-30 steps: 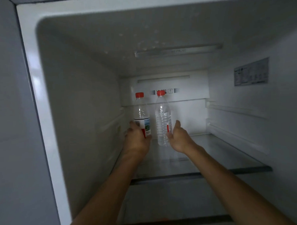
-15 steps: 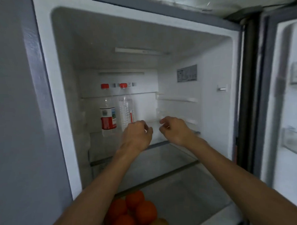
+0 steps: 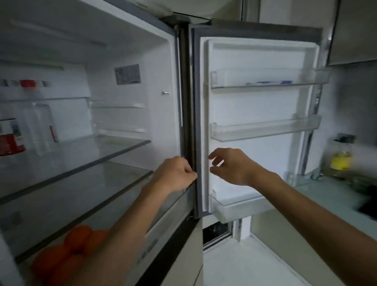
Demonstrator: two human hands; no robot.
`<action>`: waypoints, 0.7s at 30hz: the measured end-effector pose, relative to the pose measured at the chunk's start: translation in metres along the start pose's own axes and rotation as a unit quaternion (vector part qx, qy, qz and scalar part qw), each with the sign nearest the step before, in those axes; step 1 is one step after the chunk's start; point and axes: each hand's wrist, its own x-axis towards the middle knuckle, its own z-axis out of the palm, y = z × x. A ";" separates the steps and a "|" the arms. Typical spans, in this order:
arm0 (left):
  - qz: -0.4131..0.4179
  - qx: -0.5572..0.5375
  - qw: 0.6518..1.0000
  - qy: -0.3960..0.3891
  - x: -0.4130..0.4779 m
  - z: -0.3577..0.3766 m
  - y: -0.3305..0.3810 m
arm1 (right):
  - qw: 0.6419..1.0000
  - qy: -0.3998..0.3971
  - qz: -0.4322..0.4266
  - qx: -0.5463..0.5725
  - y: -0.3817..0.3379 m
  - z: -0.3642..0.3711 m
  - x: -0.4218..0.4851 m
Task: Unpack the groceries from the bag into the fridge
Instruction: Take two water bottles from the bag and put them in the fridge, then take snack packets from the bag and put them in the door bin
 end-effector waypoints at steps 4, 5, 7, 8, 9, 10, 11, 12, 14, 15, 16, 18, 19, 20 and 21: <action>0.048 -0.007 0.996 -0.074 0.001 0.044 0.051 | 0.995 -0.013 0.080 -0.055 0.058 -0.033 -0.054; 0.051 -0.001 0.995 -0.082 0.002 0.049 0.056 | 0.994 -0.017 0.090 -0.066 0.065 -0.038 -0.061; 0.074 0.006 0.991 -0.111 0.004 0.076 0.090 | 0.988 -0.019 0.128 -0.087 0.096 -0.061 -0.096; 0.077 0.008 0.990 -0.118 0.004 0.083 0.098 | 0.986 -0.019 0.135 -0.096 0.106 -0.068 -0.106; 0.092 0.009 0.987 -0.130 0.004 0.097 0.117 | 0.983 -0.012 0.148 -0.107 0.122 -0.081 -0.123; 0.112 0.011 0.984 -0.141 0.003 0.113 0.141 | 0.980 -0.006 0.164 -0.115 0.141 -0.095 -0.144; 0.127 0.010 0.980 -0.151 0.000 0.128 0.164 | 0.976 -0.004 0.180 -0.122 0.159 -0.110 -0.164; 0.141 0.007 0.977 -0.161 -0.003 0.142 0.187 | 0.972 -0.001 0.198 -0.128 0.176 -0.124 -0.183; 0.169 0.002 0.969 -0.177 -0.014 0.169 0.234 | 0.963 0.008 0.233 -0.134 0.208 -0.152 -0.222; 0.184 0.000 0.966 -0.182 -0.021 0.181 0.258 | 0.960 0.014 0.246 -0.133 0.223 -0.166 -0.242; 0.200 -0.004 0.962 -0.188 -0.027 0.194 0.282 | 0.956 0.020 0.261 -0.132 0.238 -0.178 -0.262; 0.226 -0.019 0.953 -0.203 -0.040 0.218 0.328 | 0.948 0.027 0.287 -0.132 0.266 -0.204 -0.302; 0.236 -0.025 0.949 -0.207 -0.047 0.230 0.351 | 0.944 0.030 0.301 -0.132 0.280 -0.216 -0.322; 0.249 -0.029 0.945 -0.211 -0.054 0.242 0.374 | 0.940 0.034 0.312 -0.132 0.294 -0.228 -0.341; 0.261 -0.033 0.940 -0.216 -0.061 0.254 0.396 | 0.936 0.040 0.323 -0.131 0.309 -0.239 -0.361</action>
